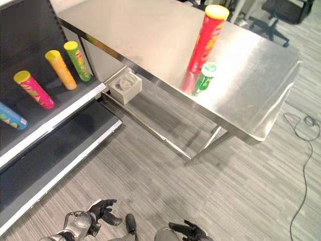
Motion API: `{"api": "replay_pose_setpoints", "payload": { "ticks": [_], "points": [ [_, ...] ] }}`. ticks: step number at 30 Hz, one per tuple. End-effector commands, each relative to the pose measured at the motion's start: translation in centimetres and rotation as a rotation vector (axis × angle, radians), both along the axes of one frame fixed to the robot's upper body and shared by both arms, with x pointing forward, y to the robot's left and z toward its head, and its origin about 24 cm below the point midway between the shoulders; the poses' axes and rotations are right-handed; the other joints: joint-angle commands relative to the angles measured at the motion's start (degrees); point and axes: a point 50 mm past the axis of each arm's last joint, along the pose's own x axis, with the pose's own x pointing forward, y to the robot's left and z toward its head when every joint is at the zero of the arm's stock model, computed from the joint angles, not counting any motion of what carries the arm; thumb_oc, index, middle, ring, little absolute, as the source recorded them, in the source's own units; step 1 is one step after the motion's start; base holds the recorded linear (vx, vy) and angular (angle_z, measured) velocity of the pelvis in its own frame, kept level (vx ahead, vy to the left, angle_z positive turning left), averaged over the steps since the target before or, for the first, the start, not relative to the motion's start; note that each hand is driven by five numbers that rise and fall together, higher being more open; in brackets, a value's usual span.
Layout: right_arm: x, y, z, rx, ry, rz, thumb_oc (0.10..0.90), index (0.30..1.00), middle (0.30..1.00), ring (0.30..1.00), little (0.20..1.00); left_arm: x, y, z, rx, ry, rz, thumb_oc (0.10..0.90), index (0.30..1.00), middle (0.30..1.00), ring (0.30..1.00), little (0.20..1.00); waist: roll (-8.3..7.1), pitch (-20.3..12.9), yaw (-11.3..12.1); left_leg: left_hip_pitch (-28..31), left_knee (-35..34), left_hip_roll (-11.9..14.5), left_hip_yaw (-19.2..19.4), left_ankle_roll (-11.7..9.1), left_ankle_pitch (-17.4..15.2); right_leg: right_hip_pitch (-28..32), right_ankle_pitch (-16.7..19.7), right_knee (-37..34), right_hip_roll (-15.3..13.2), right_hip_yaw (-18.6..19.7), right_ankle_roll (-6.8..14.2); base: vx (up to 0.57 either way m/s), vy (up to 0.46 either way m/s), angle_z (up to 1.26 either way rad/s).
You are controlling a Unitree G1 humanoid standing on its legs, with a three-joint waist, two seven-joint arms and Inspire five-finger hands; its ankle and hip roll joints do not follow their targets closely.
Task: Put the goods on the table back onto the shelves and tidy them up.
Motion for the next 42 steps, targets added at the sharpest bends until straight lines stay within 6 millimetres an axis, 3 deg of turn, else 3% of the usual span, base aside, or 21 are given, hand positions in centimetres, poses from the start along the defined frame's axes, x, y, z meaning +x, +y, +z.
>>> {"api": "replay_pose_setpoints", "payload": {
  "ticks": [1, 2, 3, 5, 7, 10, 13, 14, 16, 18, 21, 23, 24, 26, 28, 29, 31, 34, 37, 41, 42],
  "points": [
    [-1.8, -1.7, -0.2, -0.039, 0.054, -0.015, 0.800, 0.900, 0.900, 0.900, 0.900, -2.4, 3.6, -0.4, 0.080, 0.064, 0.047, 0.800, 0.900, 0.900, 0.900, 0.900, -2.25, -1.0, 0.2, 1.1, -0.3, 5.2, 1.6, -9.5, -3.8, 5.5, 15.2, -12.5, 3.3, 6.4, 1.1, 0.12, 0.042, -0.69],
    [-2.1, -1.2, -0.4, -0.033, 0.076, 0.006, 0.800, 0.900, 0.900, 0.900, 0.900, -2.2, 3.7, -0.3, 0.087, 0.066, 0.023, 0.800, 0.900, 0.900, 0.900, 0.900, -2.09, -0.8, -0.3, 1.7, -0.3, 5.6, 2.1, -9.4, -4.9, 1.7, 8.5, -12.7, 11.4, 5.1, 1.7, 0.09, 0.028, -0.41],
    [-2.1, -1.2, -0.4, -0.033, 0.076, 0.007, 0.800, 0.900, 0.900, 0.900, 0.900, -2.2, 3.7, -0.3, 0.087, 0.066, 0.023, 0.800, 0.900, 0.900, 0.900, 0.900, -2.10, -0.8, -0.4, 1.7, -0.3, 5.6, 2.1, -9.4, -5.0, 1.6, 8.3, -12.5, 11.4, 5.1, 1.7, 0.12, 0.028, -0.46],
    [-2.1, -0.6, -0.5, -0.025, 0.086, 0.034, 0.800, 0.900, 0.900, 0.900, 0.900, -1.8, 3.8, -0.2, 0.101, 0.071, -0.005, 0.800, 0.900, 0.900, 0.900, 0.900, -2.64, -0.1, -1.2, 3.5, -0.3, 4.3, 1.6, -9.1, -6.7, -1.8, 8.1, -14.3, 16.6, 1.1, 1.9, 0.16, -0.015, -0.36],
    [-3.8, -0.8, -0.9, -0.018, 0.147, 0.028, 0.800, 0.900, 0.900, 0.900, 0.900, -1.8, 3.2, -0.3, 0.105, 0.082, -0.070, 0.800, 0.900, 0.900, 0.900, 0.900, -2.55, -0.7, -1.2, 6.2, -0.3, 2.2, -0.4, -8.7, -7.9, 1.9, 7.2, -18.7, 17.5, 1.2, 0.0, 0.30, -0.055, 0.30],
    [-4.3, -1.6, -0.9, -0.028, 0.155, -0.012, 0.800, 0.900, 0.900, 0.900, 0.900, -1.6, 2.9, -0.3, 0.055, 0.071, -0.014, 0.800, 0.900, 0.900, 0.900, 0.900, -2.33, -2.2, -0.6, 8.0, 0.3, 2.3, 0.0, -9.5, -7.9, 3.3, 7.6, -20.7, 17.8, 0.7, -0.9, 0.24, -0.054, 0.82],
    [-3.8, -2.3, -0.5, -0.046, 0.122, -0.027, 0.800, 0.900, 0.900, 0.900, 0.900, -2.0, 1.7, -0.6, 0.020, 0.078, -0.022, 0.800, 0.900, 0.900, 0.900, 0.900, -2.12, -2.4, -0.7, 7.8, 9.1, 2.6, 0.6, -11.1, -7.5, 6.4, 7.6, -22.0, 17.6, 1.2, -2.0, 0.25, -0.050, 0.03],
    [-1.5, -2.5, 0.1, -0.098, 0.073, 0.103, 0.800, 0.900, 0.900, 0.900, 0.900, 1.0, 1.9, 0.6, 0.005, 0.026, -0.015, 0.800, 0.900, 0.900, 0.900, 0.900, -3.85, -2.4, -1.1, 1.4, 24.8, 4.0, 1.5, -13.2, -4.3, 9.0, 7.7, -22.6, 17.1, 3.3, -3.7, 0.29, -0.105, -0.11],
    [-1.0, -2.0, 0.2, -0.122, 0.063, 0.158, 0.800, 0.900, 0.900, 0.900, 0.900, 0.7, 0.6, 0.4, -0.025, -0.003, 0.019, 0.800, 0.900, 0.900, 0.900, 0.900, -5.38, -2.0, 0.3, -3.3, 32.7, 4.5, 0.3, -13.2, -4.1, 11.3, 7.3, -24.2, 16.7, 5.4, -4.2, 0.19, -0.075, -0.01],
    [-0.7, -1.8, 0.2, -0.135, 0.059, 0.187, 0.800, 0.900, 0.900, 0.900, 0.900, 0.7, 0.3, 0.3, -0.031, -0.012, 0.038, 0.800, 0.900, 0.900, 0.900, 0.900, -5.92, -1.8, 1.1, -5.5, 34.5, 5.2, -0.3, -12.5, -5.1, 12.7, 7.2, -25.3, 16.0, 6.0, -4.0, 0.08, 0.006, -0.66],
    [-2.1, -1.3, -0.4, -0.143, 0.128, 0.262, 0.800, 0.900, 0.900, 0.900, 0.900, -0.1, 0.2, -0.1, -0.045, 0.009, 0.084, 0.800, 0.900, 0.900, 0.900, 0.900, -7.51, -2.7, 2.7, -6.3, 23.9, 8.9, -2.8, -10.8, -8.2, 14.2, 6.6, -27.0, 12.0, 5.0, -2.2, 0.26, 0.181, -0.54],
    [-3.1, -1.4, -0.6, -0.129, 0.166, 0.244, 0.800, 0.900, 0.900, 0.900, 0.900, -0.7, 0.5, -0.3, -0.048, 0.031, 0.117, 0.800, 0.900, 0.900, 0.900, 0.900, -7.29, -3.1, 3.5, -5.7, 13.7, 10.7, -7.2, -12.2, -3.6, 14.6, 6.2, -27.7, 11.5, 5.4, -1.8, 0.19, 0.150, -0.25],
    [-3.1, -1.3, -0.6, -0.129, 0.165, 0.244, 0.800, 0.900, 0.900, 0.900, 0.900, -0.7, 0.5, -0.3, -0.048, 0.031, 0.117, 0.800, 0.900, 0.900, 0.900, 0.900, -7.32, -3.3, 3.5, -5.8, 13.4, 10.7, -7.2, -12.2, -3.3, 14.4, 6.2, -27.7, 11.5, 5.4, -1.8, 0.17, 0.134, -0.21],
    [-3.8, -2.1, -0.6, -0.128, 0.184, 0.169, 0.800, 0.900, 0.900, 0.900, 0.900, -1.1, 0.5, -0.5, -0.039, 0.043, 0.128, 0.800, 0.900, 0.900, 0.900, 0.900, -6.32, -3.5, 4.4, -6.8, 5.3, 12.7, -15.1, -14.6, 2.4, 16.0, 5.6, -29.1, 10.8, 7.9, -1.2, 0.36, 0.356, -0.58],
    [-4.2, -2.5, -0.6, -0.126, 0.188, 0.131, 0.800, 0.900, 0.900, 0.900, 0.900, -1.6, 0.3, -0.7, -0.033, 0.057, 0.116, 0.800, 0.900, 0.900, 0.900, 0.900, -5.59, -4.2, 4.0, -7.2, 3.4, 13.7, -13.9, -15.5, 3.0, 16.4, 5.3, -29.5, 9.5, 8.9, -0.3, 0.36, 0.439, -0.87],
    [-5.0, -2.8, -0.7, -0.126, 0.209, 0.113, 0.800, 0.900, 0.900, 0.900, 0.900, -1.9, 0.6, -0.8, -0.035, 0.064, 0.132, 0.800, 0.900, 0.900, 0.900, 0.900, -4.82, -4.9, 3.8, -5.9, 3.7, 13.2, -12.2, -15.7, 2.5, 16.5, 5.7, -29.5, 7.0, 9.5, 1.0, 0.19, 0.286, -0.76],
    [-5.3, -2.9, -0.7, -0.122, 0.221, 0.108, 0.800, 0.900, 0.900, 0.900, 0.900, -1.9, 0.7, -0.8, -0.032, 0.064, 0.130, 0.800, 0.900, 0.900, 0.900, 0.900, -4.41, -5.3, 3.7, -5.6, 3.1, 12.7, -11.5, -15.5, 2.4, 16.0, 6.0, -29.5, 5.8, 9.6, 1.7, 0.20, 0.363, -0.79],
    [-4.6, -2.3, -0.7, -0.107, 0.195, 0.140, 0.800, 0.900, 0.900, 0.900, 0.900, -1.3, 0.8, -0.5, -0.013, 0.049, 0.072, 0.800, 0.900, 0.900, 0.900, 0.900, -4.07, -5.8, 3.0, -4.3, 2.2, 9.9, -9.3, -14.5, 1.4, 13.3, 7.9, -29.5, 2.4, 10.5, 3.6, 0.12, 0.410, -0.55],
    [-3.8, -1.7, -0.7, -0.116, 0.191, 0.196, 0.800, 0.900, 0.900, 0.900, 0.900, 0.3, 1.3, 0.2, 0.004, -0.003, 0.062, 0.800, 0.900, 0.900, 0.900, 0.900, -4.92, -6.7, 2.8, -4.4, 0.6, 5.7, -8.5, -12.4, 0.1, 8.6, 11.2, -29.5, -0.5, 12.7, 5.0, 0.06, 0.362, -0.38],
    [-3.0, -1.5, -0.6, -0.122, 0.173, 0.224, 0.800, 0.900, 0.900, 0.900, 0.900, 0.9, 1.4, 0.6, 0.014, -0.020, 0.049, 0.800, 0.900, 0.900, 0.900, 0.900, -5.62, -7.1, 2.4, -4.4, 0.0, 4.1, -7.2, -11.2, -1.3, 6.0, 14.6, -29.5, -1.2, 14.2, 5.4, 0.04, 0.174, -0.19],
    [-2.3, -1.3, -0.5, -0.128, 0.155, 0.233, 0.800, 0.900, 0.900, 0.900, 0.900, 1.1, 1.5, 0.6, 0.027, -0.020, 0.036, 0.800, 0.900, 0.900, 0.900, 0.900, -5.74, -6.6, 2.7, -4.1, -0.2, 4.1, -6.1, -10.9, -2.0, 4.8, 15.9, -29.5, -1.3, 12.5, 5.0, -0.02, 0.042, -0.44]
  ]
}}
